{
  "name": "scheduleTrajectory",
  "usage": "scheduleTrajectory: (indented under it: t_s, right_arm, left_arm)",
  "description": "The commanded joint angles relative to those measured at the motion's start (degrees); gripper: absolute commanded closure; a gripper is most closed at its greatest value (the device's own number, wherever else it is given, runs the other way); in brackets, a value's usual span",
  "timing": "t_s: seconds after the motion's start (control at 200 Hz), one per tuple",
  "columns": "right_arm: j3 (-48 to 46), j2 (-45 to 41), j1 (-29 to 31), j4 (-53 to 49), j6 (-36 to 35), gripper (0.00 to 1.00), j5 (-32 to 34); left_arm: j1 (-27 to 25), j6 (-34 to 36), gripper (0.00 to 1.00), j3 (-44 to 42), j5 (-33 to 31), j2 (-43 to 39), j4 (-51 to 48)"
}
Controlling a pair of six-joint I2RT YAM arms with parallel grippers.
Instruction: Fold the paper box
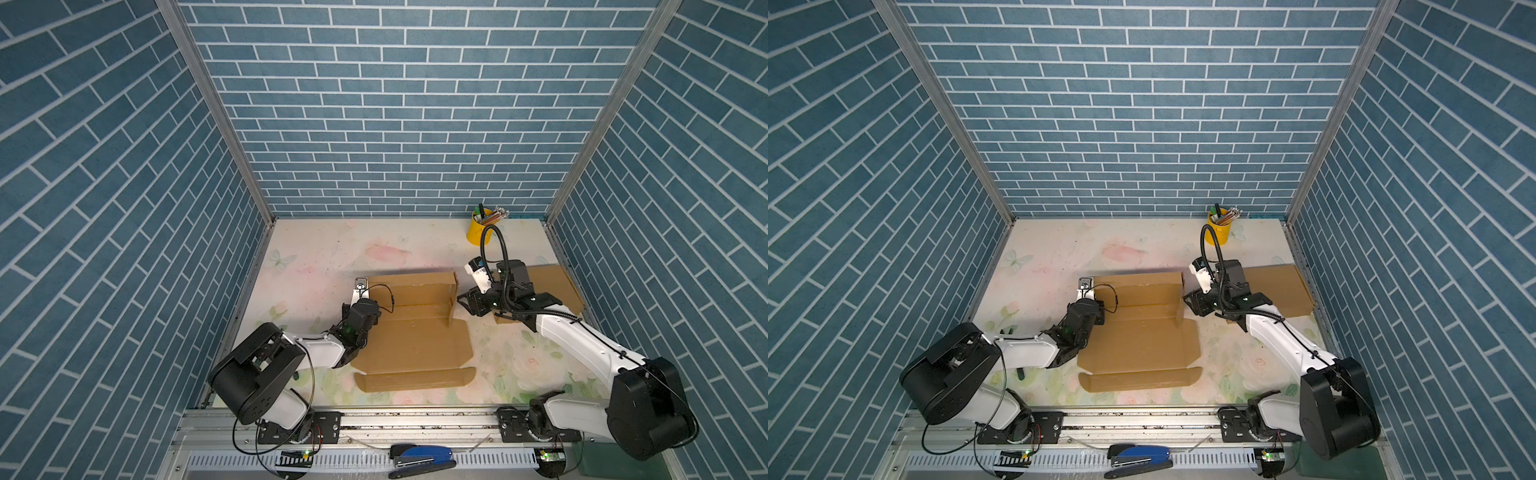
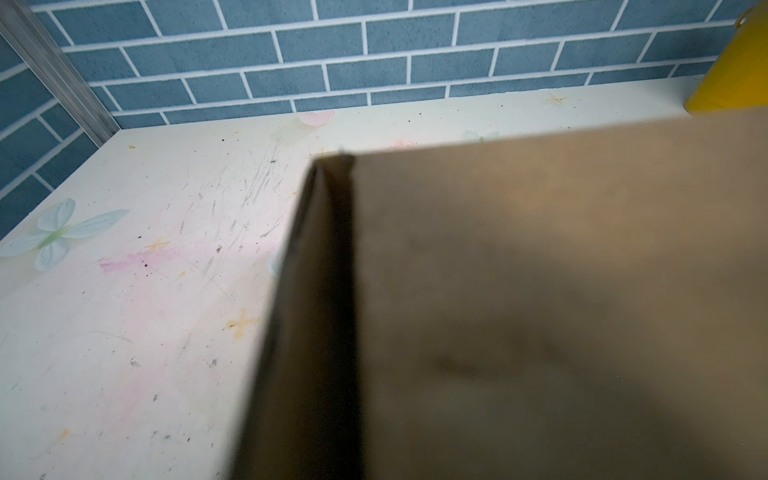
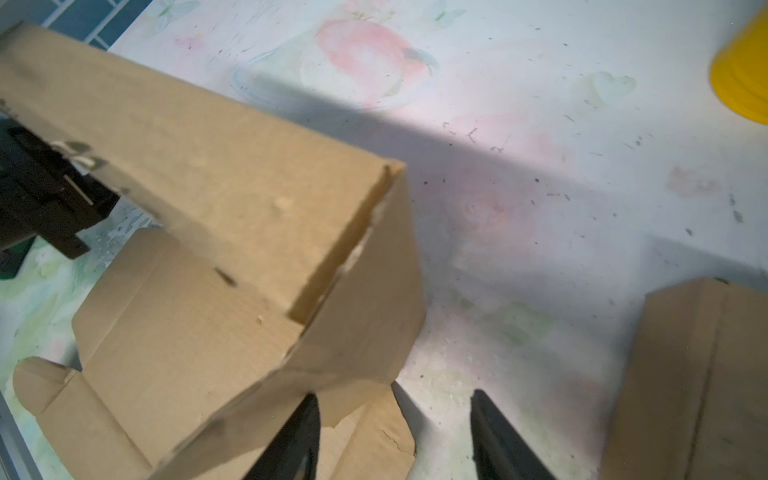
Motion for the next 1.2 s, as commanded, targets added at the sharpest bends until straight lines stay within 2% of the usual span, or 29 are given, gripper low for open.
scheduleTrajectory:
  t_s: [0.0,0.13,0.26,0.315,0.495,0.61,0.77,0.945,1.08,1.145,1.195]
  right_arm:
    - [-0.7,2.7,2.5,4.7,-1.9,0.37,0.2]
    - [-1.0,5.9,4.2,10.9,1.1,0.35,5.8]
    - [-4.0,7.7,6.7,22.9,2.9,0.37,14.3]
    - [-5.6,8.6,7.5,27.8,3.5,0.38,18.5]
    - [-8.9,12.8,8.7,38.2,6.2,0.47,26.2]
    - [-10.2,15.6,9.7,43.9,7.9,0.56,31.4]
    - [-9.4,19.1,11.4,44.8,11.0,0.71,38.6]
    - [-8.1,22.0,12.5,43.8,15.8,1.0,46.2]
    - [-7.6,22.2,12.9,43.4,17.5,1.0,45.9]
    - [-7.3,21.4,12.8,42.5,17.7,1.0,43.6]
    - [-6.4,20.5,12.8,39.8,17.4,0.87,41.0]
  left_arm:
    - [-0.1,1.4,1.0,-1.4,2.6,1.4,-7.6]
    - [-0.1,1.7,1.0,-1.1,2.6,1.2,-7.9]
    - [-0.1,1.6,1.0,-1.2,2.8,1.4,-7.9]
    - [-0.1,1.5,1.0,-1.2,2.8,1.5,-7.9]
    - [-0.1,1.0,1.0,-1.1,2.9,1.0,-8.2]
    - [-0.1,0.6,1.0,-1.1,3.0,1.1,-8.3]
    - [-0.1,-0.4,1.0,-1.1,3.5,0.7,-8.8]
    - [-0.2,-1.1,1.0,-0.9,4.0,0.4,-9.2]
    - [-0.2,-1.0,1.0,-0.6,4.0,0.4,-9.6]
    - [-0.2,-0.8,1.0,-0.6,3.9,0.4,-9.8]
    - [-0.2,-0.7,1.0,-0.6,3.9,0.4,-9.9]
